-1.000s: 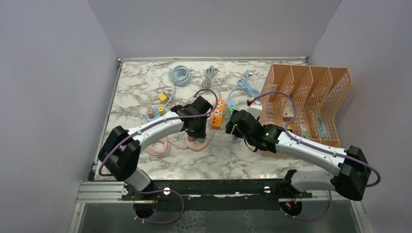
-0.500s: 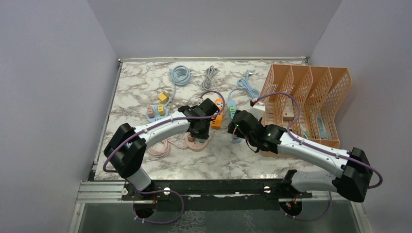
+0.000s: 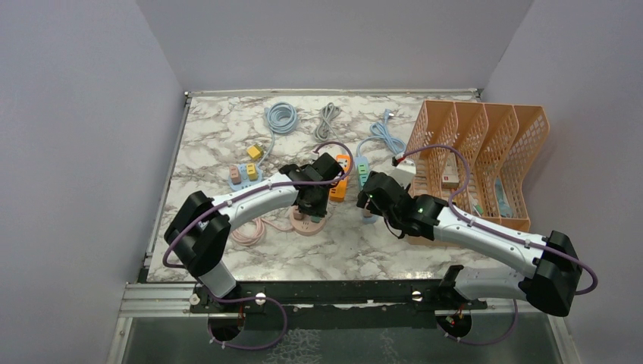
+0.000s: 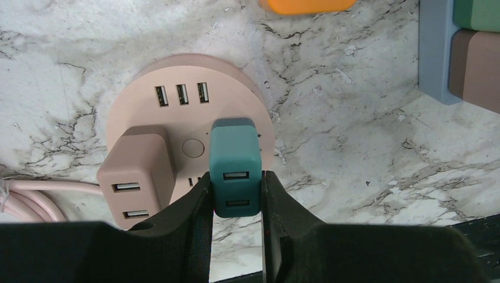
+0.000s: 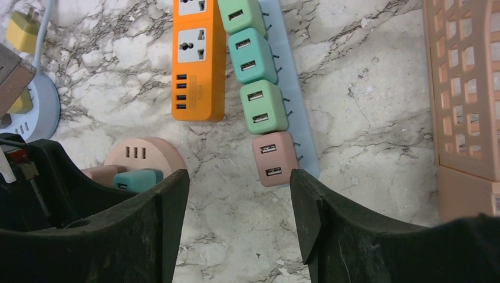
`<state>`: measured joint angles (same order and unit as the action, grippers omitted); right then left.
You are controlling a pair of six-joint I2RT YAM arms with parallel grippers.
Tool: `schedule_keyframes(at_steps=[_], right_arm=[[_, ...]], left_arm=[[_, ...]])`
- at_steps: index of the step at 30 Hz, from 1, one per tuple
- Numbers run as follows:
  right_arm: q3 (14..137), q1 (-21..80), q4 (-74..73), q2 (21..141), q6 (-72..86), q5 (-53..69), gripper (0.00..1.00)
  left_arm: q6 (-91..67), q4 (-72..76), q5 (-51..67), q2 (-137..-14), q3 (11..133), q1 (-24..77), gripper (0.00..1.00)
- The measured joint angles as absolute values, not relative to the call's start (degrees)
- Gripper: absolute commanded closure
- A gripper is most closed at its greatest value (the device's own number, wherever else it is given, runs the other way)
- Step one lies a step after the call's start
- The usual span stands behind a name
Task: Insert the plug
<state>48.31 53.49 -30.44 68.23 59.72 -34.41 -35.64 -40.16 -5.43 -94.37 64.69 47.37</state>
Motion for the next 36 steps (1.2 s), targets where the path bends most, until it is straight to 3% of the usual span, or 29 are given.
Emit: schedule_keyframes(at_steps=[6, 12, 24, 36], right_arm=[[48.3, 53.5, -31.4, 67.5, 59.7, -35.7, 0.37], [48.3, 53.5, -31.7, 66.2, 59.7, -37.1, 0.37], [48.3, 53.5, -31.9, 66.1, 59.7, -39.6, 0.37], [48.7, 53.4, -33.4, 66.7, 64.0, -36.5, 0.37]], left_arm=[[-35.3, -43.1, -5.3, -95.0, 68.2, 47.4, 0.6], [-34.5, -46.5, -5.1, -96.8, 72.2, 47.3, 0.36], [-32.0, -47.5, -8.0, -91.3, 82.2, 46.4, 0.35], [-30.3, -41.5, -14.2, -90.3, 83.0, 32.8, 0.38]])
